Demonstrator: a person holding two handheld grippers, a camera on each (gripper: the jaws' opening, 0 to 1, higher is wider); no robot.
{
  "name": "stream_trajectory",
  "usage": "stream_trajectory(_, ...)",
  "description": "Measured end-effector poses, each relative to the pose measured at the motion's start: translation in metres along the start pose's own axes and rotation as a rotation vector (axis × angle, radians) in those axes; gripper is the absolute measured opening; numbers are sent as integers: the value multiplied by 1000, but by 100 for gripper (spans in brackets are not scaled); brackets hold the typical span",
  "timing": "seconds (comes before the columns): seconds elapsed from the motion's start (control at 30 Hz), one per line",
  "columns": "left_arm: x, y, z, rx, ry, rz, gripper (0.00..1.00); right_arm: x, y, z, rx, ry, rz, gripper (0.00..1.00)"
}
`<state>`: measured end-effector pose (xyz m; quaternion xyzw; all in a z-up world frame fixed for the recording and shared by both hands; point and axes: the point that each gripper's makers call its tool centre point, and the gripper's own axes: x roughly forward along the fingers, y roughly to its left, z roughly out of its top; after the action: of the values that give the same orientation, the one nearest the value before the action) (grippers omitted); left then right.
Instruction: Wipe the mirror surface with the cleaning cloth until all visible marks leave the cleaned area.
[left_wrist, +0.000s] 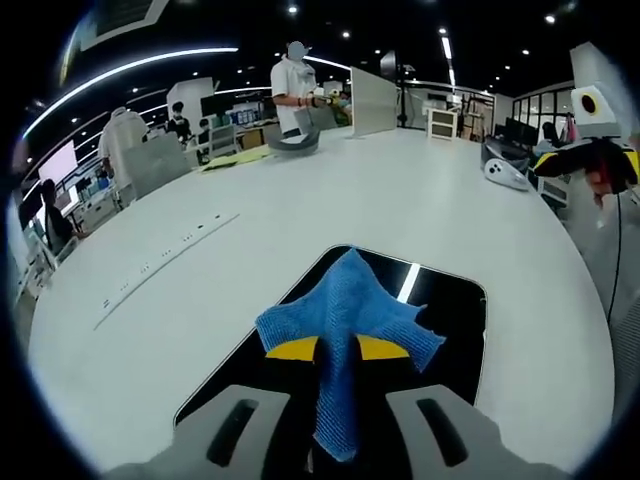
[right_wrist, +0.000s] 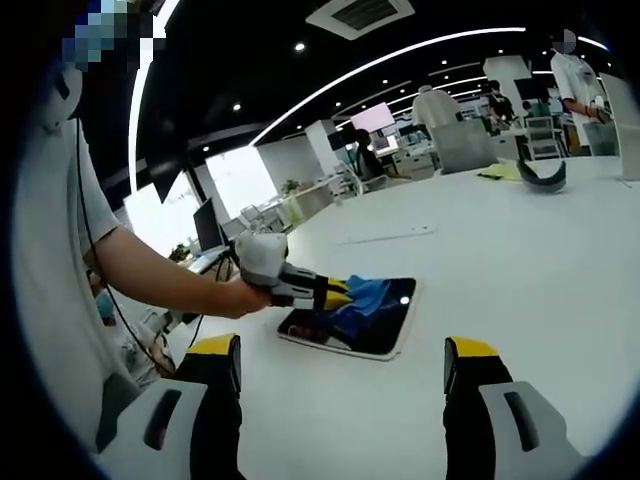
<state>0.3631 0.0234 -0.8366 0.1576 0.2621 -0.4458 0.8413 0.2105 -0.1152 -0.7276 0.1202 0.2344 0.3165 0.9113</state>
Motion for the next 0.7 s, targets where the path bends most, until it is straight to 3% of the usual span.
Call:
stream_trajectory(0.43, -13, 1, -3, -8, 6, 14, 12, 2, 1, 1, -2, 3, 5, 82)
stream_trajectory(0.7, -25, 11, -13, -22, 16, 30, 13, 3, 1, 2, -3, 0, 5, 82)
